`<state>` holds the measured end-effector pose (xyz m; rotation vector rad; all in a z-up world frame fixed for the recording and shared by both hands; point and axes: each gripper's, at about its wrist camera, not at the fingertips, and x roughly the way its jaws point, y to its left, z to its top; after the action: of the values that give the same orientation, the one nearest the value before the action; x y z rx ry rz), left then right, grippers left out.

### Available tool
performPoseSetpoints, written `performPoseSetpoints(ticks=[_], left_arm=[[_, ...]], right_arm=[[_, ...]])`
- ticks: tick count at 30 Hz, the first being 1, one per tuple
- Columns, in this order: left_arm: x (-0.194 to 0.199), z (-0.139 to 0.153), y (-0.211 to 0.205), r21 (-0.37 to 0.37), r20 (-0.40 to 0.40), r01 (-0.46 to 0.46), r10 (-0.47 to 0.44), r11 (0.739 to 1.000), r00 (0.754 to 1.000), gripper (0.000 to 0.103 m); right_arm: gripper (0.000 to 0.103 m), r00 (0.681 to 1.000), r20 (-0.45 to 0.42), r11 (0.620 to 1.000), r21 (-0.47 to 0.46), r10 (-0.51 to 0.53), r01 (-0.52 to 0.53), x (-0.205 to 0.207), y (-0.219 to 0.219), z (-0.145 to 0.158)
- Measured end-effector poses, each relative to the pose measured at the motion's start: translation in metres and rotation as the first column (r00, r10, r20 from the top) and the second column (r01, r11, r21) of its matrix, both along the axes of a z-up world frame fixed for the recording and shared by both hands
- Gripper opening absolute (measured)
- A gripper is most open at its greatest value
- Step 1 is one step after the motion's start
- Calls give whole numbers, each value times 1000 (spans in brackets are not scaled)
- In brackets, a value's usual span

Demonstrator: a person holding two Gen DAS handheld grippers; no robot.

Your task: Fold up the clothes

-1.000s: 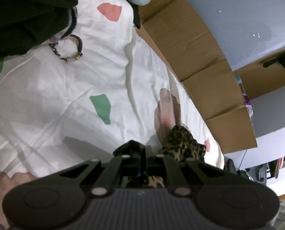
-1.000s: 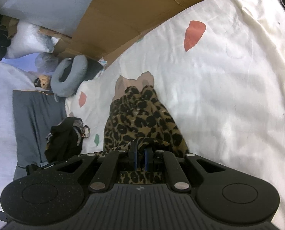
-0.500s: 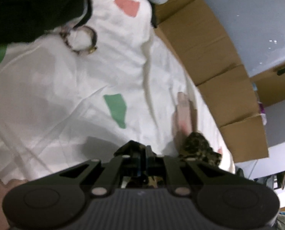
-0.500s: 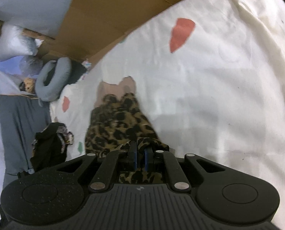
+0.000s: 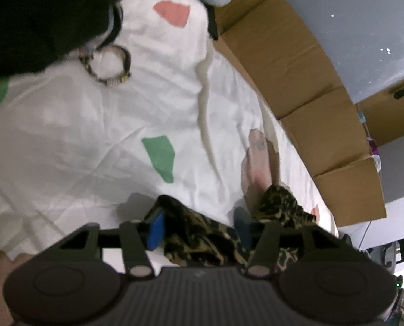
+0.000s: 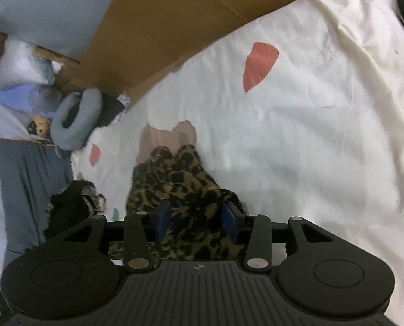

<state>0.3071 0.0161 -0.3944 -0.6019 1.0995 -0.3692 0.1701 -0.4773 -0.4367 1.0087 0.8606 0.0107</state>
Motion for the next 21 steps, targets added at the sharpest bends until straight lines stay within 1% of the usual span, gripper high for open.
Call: performPoseSetpoints(ticks=[2, 6, 10, 13, 16, 21], left_arm=[[-5, 8, -1, -4, 12, 9, -9, 1000, 1000, 59], [-14, 17, -9, -19, 24, 40, -40, 999, 999, 59], [-24, 15, -16, -42, 2, 54, -54, 998, 999, 59], [-33, 18, -20, -17, 18, 77, -77, 997, 997, 59], [-39, 13, -26, -28, 1, 119, -119, 993, 993, 59], [-44, -6, -45, -6, -11, 185, -185, 983, 983, 56]], right_arm=[[48, 1000, 14, 1000, 7, -2, 2, -5, 1, 5], [48, 999, 35, 999, 12, 35, -36, -9, 14, 12], [48, 994, 25, 994, -26, 105, -104, -7, 34, 14], [48, 989, 16, 988, -56, 145, -144, -6, 46, 14], [48, 984, 4, 980, -92, 176, -175, -4, 56, 13], [48, 977, -34, 962, -174, 209, -212, 1, 70, 7]])
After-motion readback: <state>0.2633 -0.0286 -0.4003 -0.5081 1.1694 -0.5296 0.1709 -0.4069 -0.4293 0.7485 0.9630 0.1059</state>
